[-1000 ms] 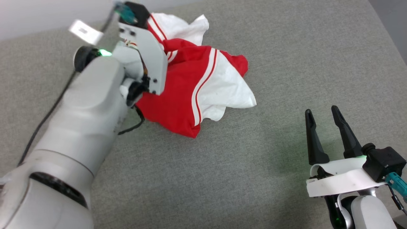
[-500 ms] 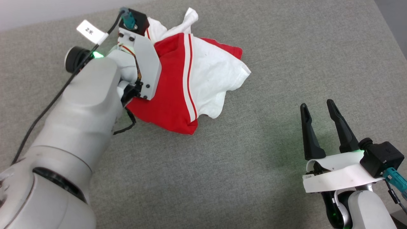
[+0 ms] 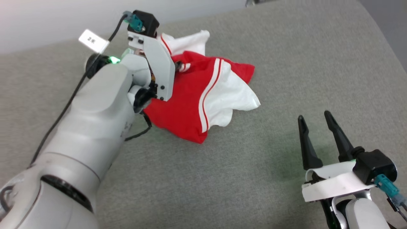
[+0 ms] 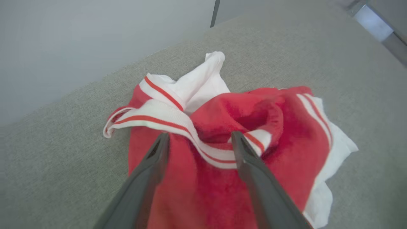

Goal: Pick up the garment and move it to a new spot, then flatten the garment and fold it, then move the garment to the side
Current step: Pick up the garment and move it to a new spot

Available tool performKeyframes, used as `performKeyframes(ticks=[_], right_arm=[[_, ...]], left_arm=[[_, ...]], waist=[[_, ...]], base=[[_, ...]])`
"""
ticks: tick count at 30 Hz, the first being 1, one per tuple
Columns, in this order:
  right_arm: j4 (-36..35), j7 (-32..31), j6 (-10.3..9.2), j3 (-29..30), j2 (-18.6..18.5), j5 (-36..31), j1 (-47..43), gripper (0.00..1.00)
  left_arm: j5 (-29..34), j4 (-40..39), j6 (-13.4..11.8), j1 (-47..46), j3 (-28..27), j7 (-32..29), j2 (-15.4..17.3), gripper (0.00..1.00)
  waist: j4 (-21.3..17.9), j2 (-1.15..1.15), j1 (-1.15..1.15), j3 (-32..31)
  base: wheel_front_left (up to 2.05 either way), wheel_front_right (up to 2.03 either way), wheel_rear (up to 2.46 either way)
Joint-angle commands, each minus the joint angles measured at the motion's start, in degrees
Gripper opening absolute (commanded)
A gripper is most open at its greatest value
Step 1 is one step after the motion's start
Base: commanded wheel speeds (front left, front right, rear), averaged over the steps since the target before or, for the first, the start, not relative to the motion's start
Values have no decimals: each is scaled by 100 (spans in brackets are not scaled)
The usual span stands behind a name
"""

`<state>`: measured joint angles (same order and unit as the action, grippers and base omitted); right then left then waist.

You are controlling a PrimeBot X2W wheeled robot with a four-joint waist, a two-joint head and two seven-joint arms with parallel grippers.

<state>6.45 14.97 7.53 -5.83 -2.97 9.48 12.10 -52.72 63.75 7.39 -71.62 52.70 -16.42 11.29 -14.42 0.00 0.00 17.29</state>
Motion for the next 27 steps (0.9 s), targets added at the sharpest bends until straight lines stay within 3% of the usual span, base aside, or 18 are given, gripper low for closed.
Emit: performKeyframes(ticks=[1, 13, 24, 27], right_arm=[[24, 31, -8, 6, 12, -77, -105, 100], [248, 18, -8, 78, -186, -267, -660, 100], [56, -190, -8, 460, -426, -297, -1404, 100], [-1, -259, -8, 492, -472, -293, -1565, 100]], left_arm=[[-99, -64, 14, 132, -41, 82, 35, 100], [-1263, -890, 15, 1794, -489, 1105, 447, 100], [-1844, -1538, 9, 3866, -754, 2235, 837, 100], [-1827, -1750, -111, 4339, -813, 2649, 962, 100]], waist=[[253, 0, 0, -329], [728, 0, 0, -996], [1246, 0, 0, -1317], [1323, 0, 0, -1417]], base=[[0, 0, 0], [0, 0, 0], [0, 0, 0], [0, 0, 0]])
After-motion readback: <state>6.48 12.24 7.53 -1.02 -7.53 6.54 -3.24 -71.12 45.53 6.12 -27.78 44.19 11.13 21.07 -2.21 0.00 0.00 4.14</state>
